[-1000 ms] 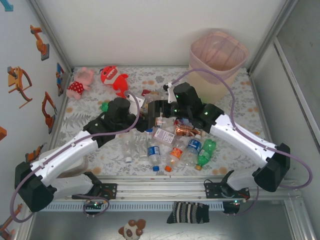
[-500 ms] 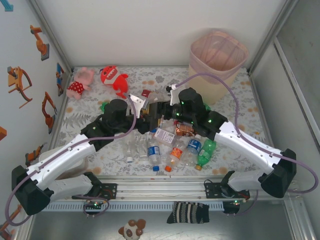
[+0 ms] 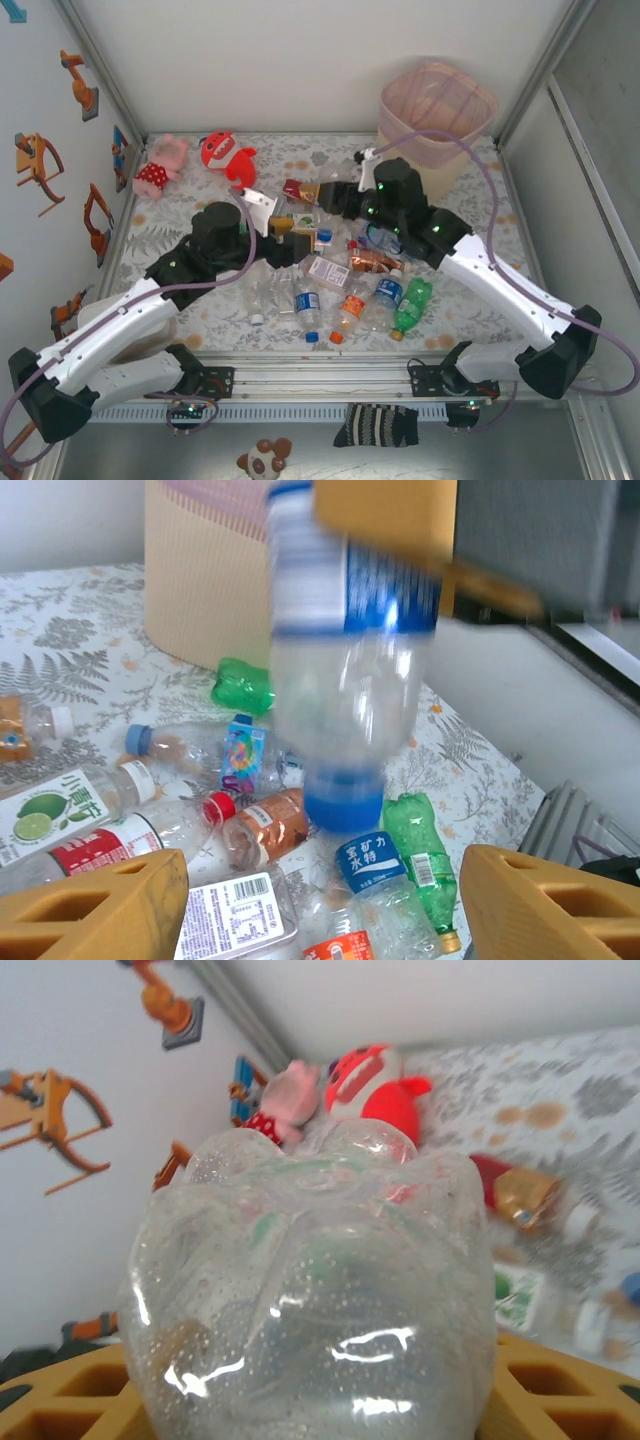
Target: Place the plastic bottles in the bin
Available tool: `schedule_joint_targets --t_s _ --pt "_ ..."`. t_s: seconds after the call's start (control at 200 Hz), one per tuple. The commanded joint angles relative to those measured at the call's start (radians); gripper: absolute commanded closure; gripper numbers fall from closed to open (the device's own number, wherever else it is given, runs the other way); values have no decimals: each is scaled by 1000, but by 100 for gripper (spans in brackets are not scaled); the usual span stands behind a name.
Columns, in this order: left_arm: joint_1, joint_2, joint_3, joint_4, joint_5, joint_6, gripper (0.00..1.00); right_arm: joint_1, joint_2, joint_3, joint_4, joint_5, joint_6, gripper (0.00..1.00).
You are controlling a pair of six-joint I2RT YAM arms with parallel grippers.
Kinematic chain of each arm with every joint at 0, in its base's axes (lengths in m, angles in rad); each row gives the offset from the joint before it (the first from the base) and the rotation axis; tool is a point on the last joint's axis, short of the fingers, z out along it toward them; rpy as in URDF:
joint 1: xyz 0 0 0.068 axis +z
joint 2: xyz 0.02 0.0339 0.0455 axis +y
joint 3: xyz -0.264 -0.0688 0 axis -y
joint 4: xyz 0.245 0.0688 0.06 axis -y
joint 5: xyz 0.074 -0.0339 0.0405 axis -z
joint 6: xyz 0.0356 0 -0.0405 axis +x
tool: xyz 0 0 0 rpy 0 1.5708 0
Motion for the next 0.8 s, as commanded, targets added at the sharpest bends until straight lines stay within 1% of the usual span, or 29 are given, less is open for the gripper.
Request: schedule_joint_targets --t_s 0.0,0.23,0.401,0.611,0.696,0.796 --pt "-3 -42 -27 -39 -59 13 29 -117 -12 103 -49 -8 -62 43" --pt "-2 -91 -45 -62 -90 12 29 -385 91 317 -85 -45 -133 44" --pt "-3 -112 -52 -77 -106 10 29 -534 243 489 -85 -52 -121 45" --pt "-3 -141 -71 -82 -127 0 30 -642 429 638 -91 -31 -64 48" --pt "-3 -151 -79 -89 -136 -5 30 -659 495 690 -144 -18 -69 49" --pt "-3 -162 -89 -92 -147 -7 30 -665 566 758 -251 -24 -108 49"
